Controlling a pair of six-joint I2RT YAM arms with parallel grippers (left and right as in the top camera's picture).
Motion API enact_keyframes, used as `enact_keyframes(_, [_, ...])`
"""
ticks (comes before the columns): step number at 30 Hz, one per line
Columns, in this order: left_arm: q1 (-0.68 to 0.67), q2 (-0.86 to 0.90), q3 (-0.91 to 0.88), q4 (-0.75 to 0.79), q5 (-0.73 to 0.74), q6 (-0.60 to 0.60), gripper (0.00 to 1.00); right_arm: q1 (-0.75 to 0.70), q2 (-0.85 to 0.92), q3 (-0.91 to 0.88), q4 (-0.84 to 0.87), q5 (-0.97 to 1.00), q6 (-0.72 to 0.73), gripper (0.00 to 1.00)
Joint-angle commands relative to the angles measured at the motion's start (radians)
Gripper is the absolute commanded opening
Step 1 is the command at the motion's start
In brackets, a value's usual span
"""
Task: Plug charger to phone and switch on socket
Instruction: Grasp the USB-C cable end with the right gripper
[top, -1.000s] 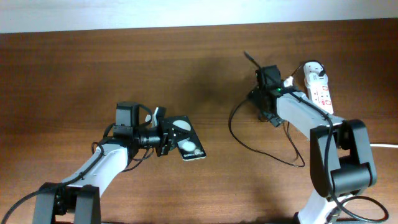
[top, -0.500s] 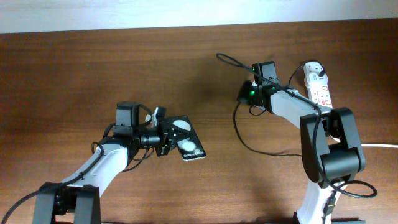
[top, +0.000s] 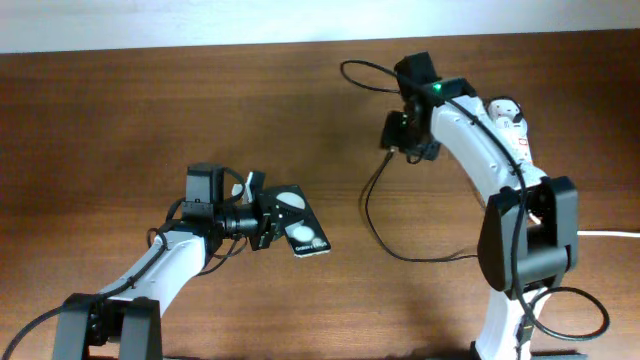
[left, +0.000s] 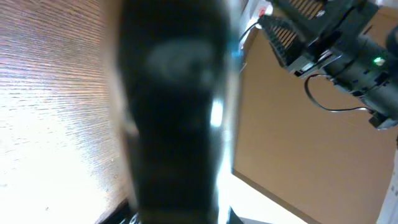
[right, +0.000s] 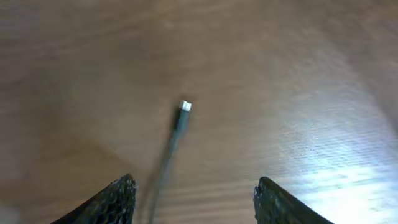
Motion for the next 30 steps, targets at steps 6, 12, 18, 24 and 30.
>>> enact_keyframes(6, [-0.004,-0.001,0.018,0.005,0.012,0.016,0.02,0.143,0.115,0.004,0.018,0.291,0.228,0.66])
enact_keyframes(12, [-0.004,-0.001,0.018,0.005,0.013,0.016,0.02,0.143,0.192,0.002,0.022,0.156,0.228,0.61])
enact_keyframes(18, [-0.004,-0.001,0.018,0.005,0.013,0.016,0.01,0.119,0.204,-0.086,0.068,0.154,0.227,0.38])
enact_keyframes(24, [-0.004,-0.001,0.018,0.004,0.013,0.016,0.01,0.065,0.204,-0.147,0.105,0.129,0.227,0.31])
enact_keyframes(30, [-0.004,-0.001,0.018,0.004,0.013,0.016,0.01,0.087,0.204,-0.169,0.101,0.042,0.219,0.23])
